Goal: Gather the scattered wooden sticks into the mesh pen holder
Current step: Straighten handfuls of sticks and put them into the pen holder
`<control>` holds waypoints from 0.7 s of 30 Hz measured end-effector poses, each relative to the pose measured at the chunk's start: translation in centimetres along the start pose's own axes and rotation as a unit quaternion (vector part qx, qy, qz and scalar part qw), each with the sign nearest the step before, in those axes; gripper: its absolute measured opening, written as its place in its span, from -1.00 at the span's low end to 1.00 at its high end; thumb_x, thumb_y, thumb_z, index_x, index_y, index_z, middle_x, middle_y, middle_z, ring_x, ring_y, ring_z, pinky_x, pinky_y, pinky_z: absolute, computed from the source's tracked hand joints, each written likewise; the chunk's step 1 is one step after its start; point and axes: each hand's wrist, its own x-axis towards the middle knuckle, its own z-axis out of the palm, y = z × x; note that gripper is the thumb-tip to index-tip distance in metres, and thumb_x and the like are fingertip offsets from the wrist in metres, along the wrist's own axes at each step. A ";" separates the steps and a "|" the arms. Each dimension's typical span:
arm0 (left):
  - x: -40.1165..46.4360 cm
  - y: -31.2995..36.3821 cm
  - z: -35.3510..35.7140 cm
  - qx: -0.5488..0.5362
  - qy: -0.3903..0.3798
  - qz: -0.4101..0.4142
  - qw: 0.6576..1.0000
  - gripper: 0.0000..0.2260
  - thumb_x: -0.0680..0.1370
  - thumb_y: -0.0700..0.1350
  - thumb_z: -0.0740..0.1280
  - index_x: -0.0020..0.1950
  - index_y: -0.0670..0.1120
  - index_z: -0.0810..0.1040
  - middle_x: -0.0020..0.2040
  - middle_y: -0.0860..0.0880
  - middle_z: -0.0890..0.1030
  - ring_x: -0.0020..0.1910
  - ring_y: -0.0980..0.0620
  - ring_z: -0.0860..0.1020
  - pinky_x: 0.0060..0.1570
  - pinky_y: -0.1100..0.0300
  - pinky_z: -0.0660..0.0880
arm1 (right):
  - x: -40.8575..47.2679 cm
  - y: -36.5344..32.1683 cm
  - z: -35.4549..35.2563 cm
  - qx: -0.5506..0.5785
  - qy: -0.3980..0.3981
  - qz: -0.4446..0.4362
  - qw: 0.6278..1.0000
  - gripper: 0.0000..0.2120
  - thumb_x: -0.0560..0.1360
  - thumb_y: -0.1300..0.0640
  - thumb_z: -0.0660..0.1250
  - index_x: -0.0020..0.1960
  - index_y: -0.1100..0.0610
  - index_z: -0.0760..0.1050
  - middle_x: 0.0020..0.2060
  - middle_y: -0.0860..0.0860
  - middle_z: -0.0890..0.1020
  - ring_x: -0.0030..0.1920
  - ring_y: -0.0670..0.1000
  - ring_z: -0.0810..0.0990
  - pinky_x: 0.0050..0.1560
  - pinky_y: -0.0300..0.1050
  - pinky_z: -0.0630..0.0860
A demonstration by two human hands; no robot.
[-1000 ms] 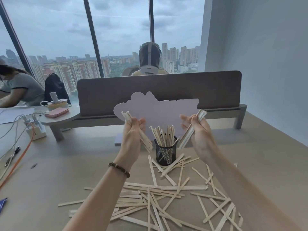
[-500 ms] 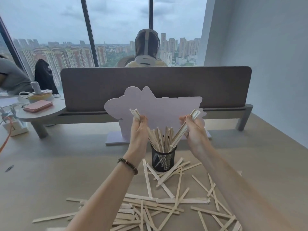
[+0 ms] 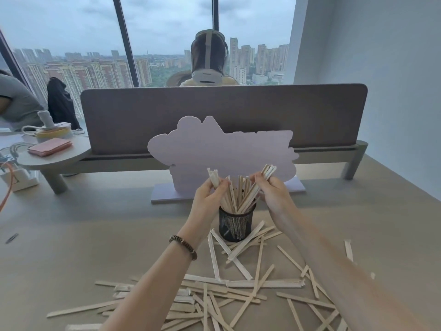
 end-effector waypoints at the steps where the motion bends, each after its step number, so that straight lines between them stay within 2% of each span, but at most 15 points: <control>1: -0.1 -0.1 -0.1 0.001 -0.001 -0.009 1.000 -0.82 0.61 -0.09 0.31 0.07 -0.18 0.60 -0.10 0.01 0.63 -0.17 0.26 0.57 -0.12 0.35 0.45 | -0.1 0.1 0.0 0.005 -0.002 0.003 1.000 -0.73 0.64 0.03 0.19 0.07 0.18 0.58 -0.08 0.09 0.62 0.02 0.06 0.58 0.17 0.03 0.48; 4: -0.3 0.0 -0.4 -0.009 -0.003 -0.017 1.000 -0.84 0.59 -0.10 0.34 0.10 -0.14 0.61 -0.05 -0.03 0.65 -0.05 0.13 0.58 -0.08 0.36 0.49 | -0.3 0.1 0.0 0.030 -0.013 0.009 0.999 -0.73 0.63 0.04 0.23 0.12 0.22 0.57 -0.07 0.09 0.65 0.02 0.04 0.61 0.23 0.08 0.48; 7: -0.5 0.1 -0.8 -0.013 -0.011 -0.018 1.000 -0.84 0.59 -0.11 0.34 0.15 -0.05 0.62 0.06 -0.06 0.68 0.05 0.11 0.61 0.03 0.30 0.48 | -0.5 0.1 -0.3 0.036 -0.017 0.004 0.999 -0.78 0.62 0.02 0.24 0.08 0.13 0.58 -0.04 0.05 0.63 0.05 0.03 0.59 0.31 0.14 0.45; 9: -0.5 0.1 -0.9 -0.022 -0.012 -0.016 1.000 -0.75 0.59 -0.14 0.33 0.26 0.01 0.57 0.10 -0.02 0.68 0.15 0.09 0.60 0.18 0.22 0.47 | -0.6 0.1 -0.5 0.047 -0.011 -0.002 0.999 -0.80 0.64 0.02 0.20 0.09 0.05 0.57 0.04 0.04 0.64 0.10 0.04 0.59 0.35 0.15 0.44; 11: -0.6 0.2 -0.9 -0.032 -0.013 -0.014 0.999 -0.64 0.60 -0.17 0.31 0.39 0.08 0.46 0.07 0.06 0.66 0.13 0.24 0.60 0.19 0.32 0.45 | -0.6 0.0 -0.7 0.055 -0.006 -0.006 0.998 -0.79 0.66 0.00 0.14 0.17 -0.01 0.51 0.15 0.07 0.62 0.21 0.07 0.57 0.37 0.15 0.42; 13: -0.8 0.3 -0.8 -0.042 -0.017 -0.009 0.999 -0.55 0.62 -0.20 0.27 0.46 0.14 0.33 -0.02 0.19 0.63 -0.04 0.45 0.58 0.00 0.51 0.44 | -0.8 0.1 -0.8 0.046 -0.005 -0.018 0.999 -0.73 0.67 -0.02 0.09 0.34 -0.07 0.39 0.23 0.04 0.56 0.28 0.04 0.54 0.39 0.10 0.40; 14: -0.9 0.2 -0.7 -0.040 -0.014 -0.008 0.999 -0.52 0.62 -0.22 0.26 0.49 0.13 0.30 -0.05 0.21 0.62 -0.07 0.47 0.57 -0.04 0.53 0.44 | -0.9 0.2 -0.8 0.032 -0.005 -0.025 0.999 -0.66 0.68 -0.03 0.08 0.44 -0.09 0.31 0.27 0.02 0.52 0.31 0.02 0.51 0.40 0.07 0.39; 16: -1.0 0.1 -0.8 -0.030 -0.010 -0.008 0.999 -0.48 0.61 -0.28 0.22 0.52 0.10 0.29 0.00 0.09 0.65 0.04 0.31 0.60 0.14 0.40 0.47 | -1.2 0.2 -0.9 0.009 -0.016 -0.035 0.999 -0.61 0.67 -0.04 0.07 0.49 -0.09 0.27 0.35 -0.01 0.48 0.35 -0.02 0.47 0.41 0.00 0.37; 18: -1.0 0.0 -1.1 -0.023 -0.013 -0.007 1.000 -0.44 0.58 -0.33 0.18 0.54 0.08 0.28 0.08 -0.09 0.65 0.17 0.05 0.60 0.33 0.15 0.44 | -1.7 0.1 -1.0 -0.014 -0.035 -0.037 0.999 -0.70 0.68 0.02 0.07 0.33 -0.07 0.46 0.34 0.00 0.53 0.32 -0.06 0.49 0.40 -0.05 0.37; 20: -1.1 -0.2 -1.5 -0.019 -0.015 -0.012 1.000 -0.42 0.56 -0.33 0.16 0.54 0.08 0.27 0.06 -0.12 0.61 0.16 -0.05 0.58 0.35 0.09 0.41 | -1.7 0.1 -1.3 -0.040 -0.040 -0.040 0.998 -0.72 0.69 0.04 0.07 0.14 -0.09 0.57 0.26 -0.01 0.60 0.27 -0.08 0.52 0.42 -0.03 0.37; 21: -1.1 -0.2 -1.7 -0.021 -0.017 -0.012 1.000 -0.41 0.55 -0.31 0.17 0.54 0.08 0.25 0.06 -0.09 0.60 0.15 -0.06 0.56 0.34 0.10 0.40 | -1.6 0.3 -1.5 -0.050 -0.041 -0.041 0.997 -0.71 0.68 0.01 0.08 0.22 -0.09 0.54 0.28 -0.05 0.58 0.31 -0.09 0.50 0.44 0.00 0.34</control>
